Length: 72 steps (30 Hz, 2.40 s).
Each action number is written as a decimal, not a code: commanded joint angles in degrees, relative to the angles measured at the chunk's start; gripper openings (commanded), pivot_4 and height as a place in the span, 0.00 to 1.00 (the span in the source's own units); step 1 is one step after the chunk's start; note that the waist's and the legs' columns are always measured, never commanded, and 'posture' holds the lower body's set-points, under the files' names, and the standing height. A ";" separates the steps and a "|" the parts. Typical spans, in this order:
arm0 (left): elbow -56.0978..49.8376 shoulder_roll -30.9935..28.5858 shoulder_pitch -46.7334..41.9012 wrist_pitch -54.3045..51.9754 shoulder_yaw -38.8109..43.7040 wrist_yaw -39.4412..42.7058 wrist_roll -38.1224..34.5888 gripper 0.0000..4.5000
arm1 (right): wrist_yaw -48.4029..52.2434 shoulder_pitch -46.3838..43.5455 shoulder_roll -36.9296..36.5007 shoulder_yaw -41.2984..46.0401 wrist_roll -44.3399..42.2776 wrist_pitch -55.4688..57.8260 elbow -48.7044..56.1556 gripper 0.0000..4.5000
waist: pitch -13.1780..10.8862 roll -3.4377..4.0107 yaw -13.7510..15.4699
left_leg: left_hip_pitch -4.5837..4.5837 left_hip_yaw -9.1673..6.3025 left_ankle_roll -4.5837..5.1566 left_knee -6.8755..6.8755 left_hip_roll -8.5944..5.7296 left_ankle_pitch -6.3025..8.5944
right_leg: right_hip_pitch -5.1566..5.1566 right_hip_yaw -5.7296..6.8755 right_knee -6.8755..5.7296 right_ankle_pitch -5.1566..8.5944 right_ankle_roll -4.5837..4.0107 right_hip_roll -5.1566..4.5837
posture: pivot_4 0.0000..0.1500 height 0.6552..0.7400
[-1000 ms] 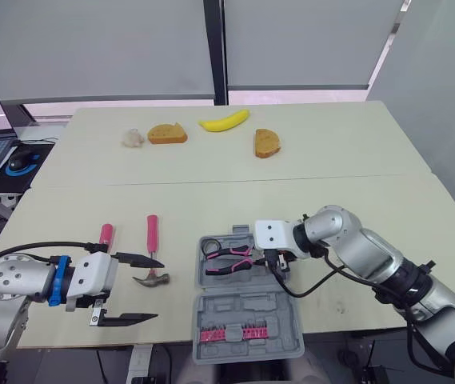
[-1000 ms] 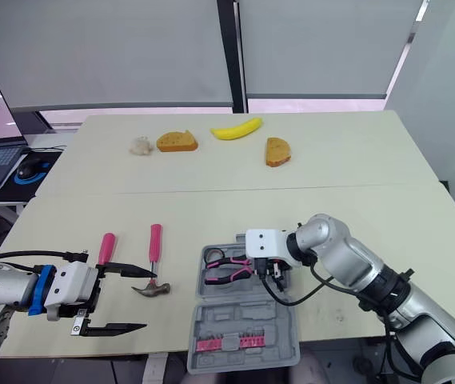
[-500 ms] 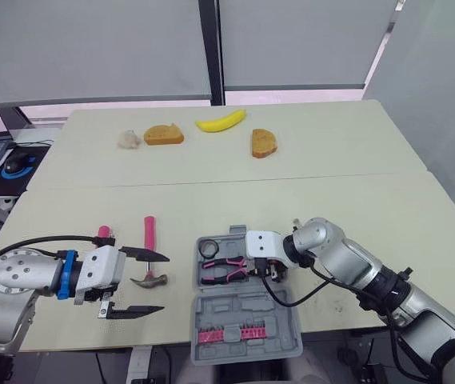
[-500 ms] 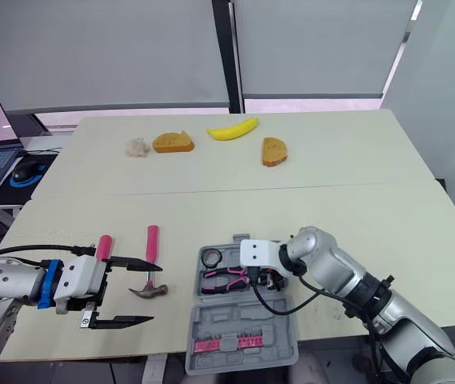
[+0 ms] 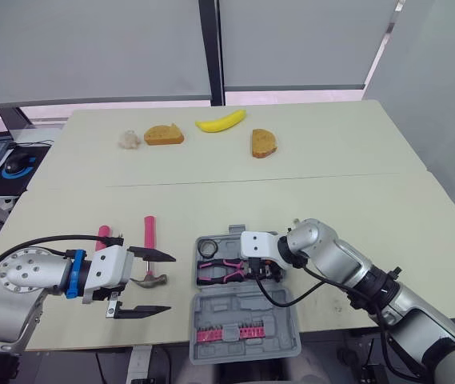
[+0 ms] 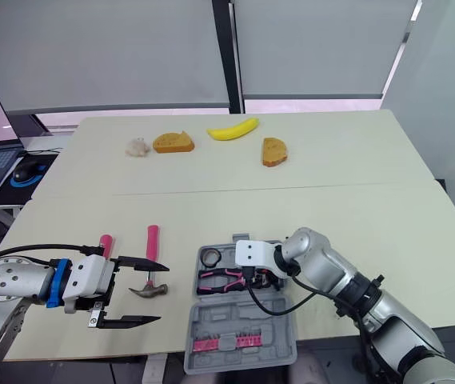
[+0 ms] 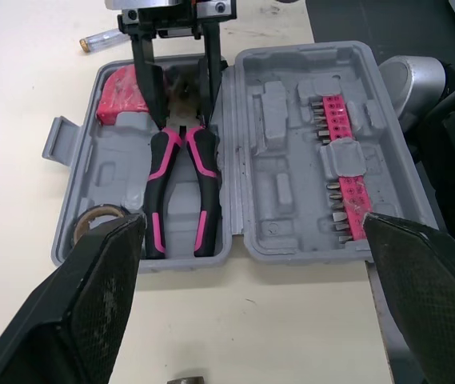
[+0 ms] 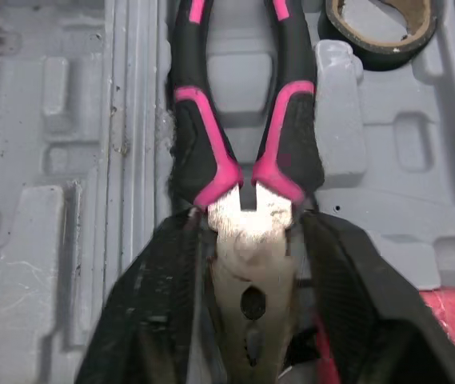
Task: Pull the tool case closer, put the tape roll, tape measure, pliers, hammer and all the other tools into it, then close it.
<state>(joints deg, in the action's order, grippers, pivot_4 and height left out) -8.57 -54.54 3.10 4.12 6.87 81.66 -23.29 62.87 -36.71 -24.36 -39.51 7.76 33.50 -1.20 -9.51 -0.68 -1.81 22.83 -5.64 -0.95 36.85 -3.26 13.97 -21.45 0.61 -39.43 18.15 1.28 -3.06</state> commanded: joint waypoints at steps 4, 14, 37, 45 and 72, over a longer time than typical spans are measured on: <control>-1.27 0.02 0.25 0.29 0.63 -0.70 -0.33 1.00 | 3.73 -1.66 -1.55 5.11 -4.75 0.04 8.11 0.82 | 0.00 0.00 0.04 | 0.01 0.00 0.00 0.01 -0.01 0.00 | 0.00 -0.01 0.01 0.00 0.00 -0.02 | 1.00 1.00; -0.80 -0.30 0.25 0.58 0.50 -0.44 -0.37 1.00 | -0.46 1.05 3.62 6.41 -6.42 -8.63 4.13 0.44 | 0.00 0.00 0.02 | 0.00 -0.01 0.00 0.01 -0.01 0.00 | 0.01 -0.01 0.01 0.00 0.00 -0.01 | 1.00 1.00; -1.37 -0.01 0.85 0.63 0.21 -0.98 -0.16 1.00 | -1.97 2.23 6.81 -2.07 3.72 -14.37 -10.65 0.00 | 0.02 -0.01 0.05 | -0.19 -0.02 -0.01 0.00 -0.01 0.00 | 0.03 0.00 -0.06 0.00 0.00 0.01 | 1.00 1.00; -1.14 0.76 1.26 -0.41 1.13 -1.91 -1.43 1.00 | -0.93 2.24 7.99 4.02 -2.00 -16.44 -3.14 0.00 | 0.01 0.00 0.05 | -0.36 -0.02 0.00 -0.02 -0.02 0.00 | 0.04 -0.01 -0.04 0.01 -0.01 0.00 | 1.00 1.00; 6.23 3.28 13.59 -0.30 1.28 -9.94 7.70 0.44 | -1.85 43.83 -24.53 37.46 -13.72 -20.92 22.91 0.00 | 0.01 -0.03 0.70 | -0.02 0.01 0.02 -0.10 0.04 0.02 | 0.24 0.05 0.33 0.00 0.01 -0.07 | 1.00 1.00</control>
<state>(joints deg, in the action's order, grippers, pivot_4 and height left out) -2.26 -51.43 16.35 2.22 8.70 71.88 -16.48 61.59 6.80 -48.16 -3.00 -6.11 14.04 19.93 -9.50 -0.71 -1.11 22.81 -5.62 -0.93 36.75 -3.24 13.98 -21.19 0.65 -39.10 18.15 1.30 -3.13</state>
